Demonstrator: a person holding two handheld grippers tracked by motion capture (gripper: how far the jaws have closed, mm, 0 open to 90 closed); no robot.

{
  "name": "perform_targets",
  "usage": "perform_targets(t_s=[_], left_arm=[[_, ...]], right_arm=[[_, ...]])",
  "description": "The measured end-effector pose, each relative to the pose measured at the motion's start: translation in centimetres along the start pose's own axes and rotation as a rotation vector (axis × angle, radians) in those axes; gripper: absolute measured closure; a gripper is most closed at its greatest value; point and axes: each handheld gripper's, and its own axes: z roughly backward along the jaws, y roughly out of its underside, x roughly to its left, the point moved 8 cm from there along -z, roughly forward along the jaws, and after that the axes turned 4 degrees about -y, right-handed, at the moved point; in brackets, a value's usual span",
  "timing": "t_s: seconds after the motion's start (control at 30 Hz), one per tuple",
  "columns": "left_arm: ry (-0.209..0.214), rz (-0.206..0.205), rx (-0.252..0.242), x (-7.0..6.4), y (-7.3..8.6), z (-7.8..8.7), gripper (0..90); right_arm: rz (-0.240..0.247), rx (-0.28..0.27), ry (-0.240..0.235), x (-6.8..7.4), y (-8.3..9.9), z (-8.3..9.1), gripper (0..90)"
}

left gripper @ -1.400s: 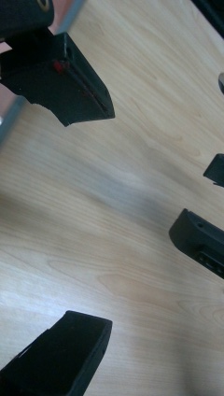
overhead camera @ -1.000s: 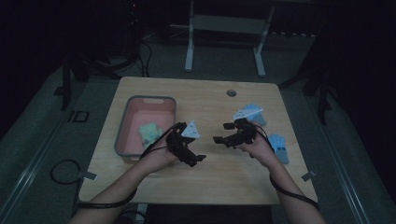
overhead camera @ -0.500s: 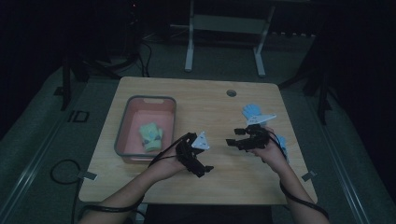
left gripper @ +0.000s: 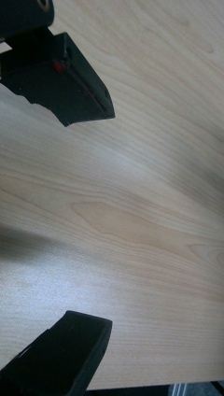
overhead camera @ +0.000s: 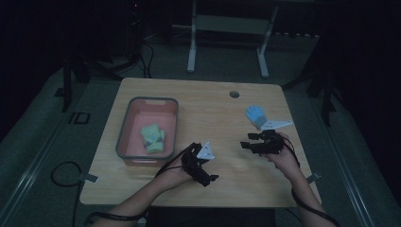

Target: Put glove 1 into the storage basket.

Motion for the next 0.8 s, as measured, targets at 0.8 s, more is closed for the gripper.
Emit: perform_targets(t_s=[0.8], left_arm=[[-0.061, 0.034, -0.012, 0.2, 2.7, -0.6, 2.7]], right_arm=[[-0.117, 0.01, 0.227, -9.2, 0.9, 2.0, 62.2]])
